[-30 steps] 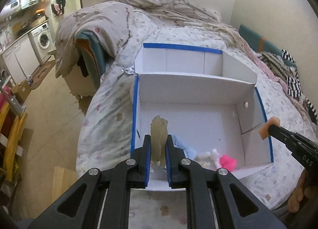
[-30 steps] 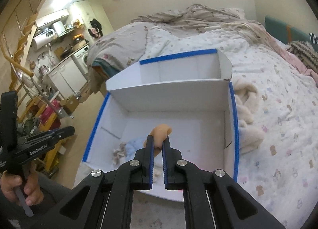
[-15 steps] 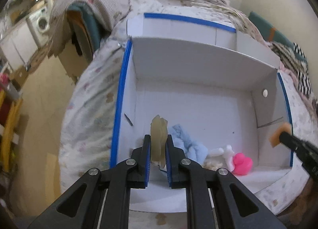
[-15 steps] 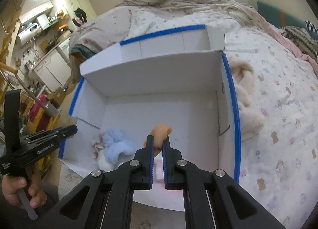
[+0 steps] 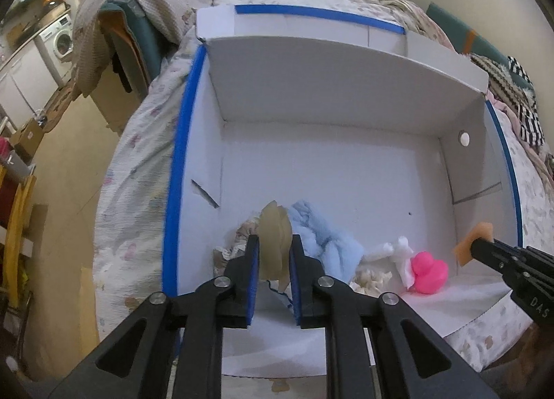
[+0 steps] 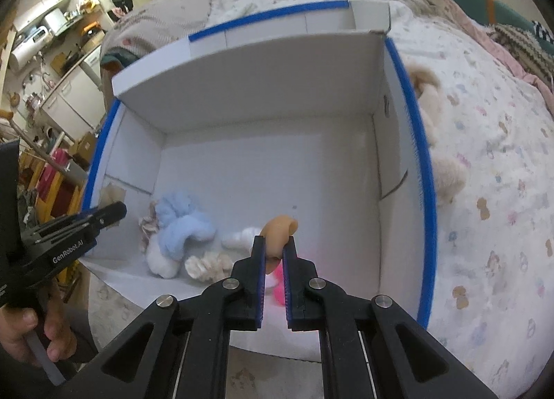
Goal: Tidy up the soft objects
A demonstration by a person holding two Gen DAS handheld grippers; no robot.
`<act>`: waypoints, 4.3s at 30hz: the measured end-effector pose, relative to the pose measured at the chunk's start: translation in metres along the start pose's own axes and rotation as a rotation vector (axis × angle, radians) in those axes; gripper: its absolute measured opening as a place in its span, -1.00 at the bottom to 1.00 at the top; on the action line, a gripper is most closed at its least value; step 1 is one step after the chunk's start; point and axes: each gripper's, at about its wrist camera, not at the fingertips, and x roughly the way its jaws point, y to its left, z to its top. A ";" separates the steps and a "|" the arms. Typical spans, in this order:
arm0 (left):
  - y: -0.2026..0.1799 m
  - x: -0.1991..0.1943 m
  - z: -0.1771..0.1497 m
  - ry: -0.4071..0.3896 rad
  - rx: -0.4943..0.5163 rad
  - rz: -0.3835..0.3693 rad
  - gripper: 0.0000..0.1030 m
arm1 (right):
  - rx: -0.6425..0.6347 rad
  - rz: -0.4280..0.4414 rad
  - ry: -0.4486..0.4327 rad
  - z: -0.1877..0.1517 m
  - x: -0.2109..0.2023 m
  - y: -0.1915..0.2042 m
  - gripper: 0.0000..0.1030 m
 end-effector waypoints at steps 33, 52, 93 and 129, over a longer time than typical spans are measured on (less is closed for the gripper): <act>0.006 -0.023 -0.002 -0.104 -0.035 -0.004 0.21 | 0.021 0.035 0.002 -0.003 0.001 0.004 0.27; 0.036 -0.063 -0.034 -0.101 -0.069 -0.043 0.21 | 0.023 0.040 -0.105 -0.020 -0.033 0.022 1.00; 0.039 -0.120 -0.070 -0.362 -0.033 0.074 0.99 | -0.040 -0.094 -0.428 -0.057 -0.089 0.056 1.00; 0.039 -0.125 -0.071 -0.363 -0.046 0.065 0.99 | -0.039 -0.099 -0.429 -0.057 -0.087 0.057 1.00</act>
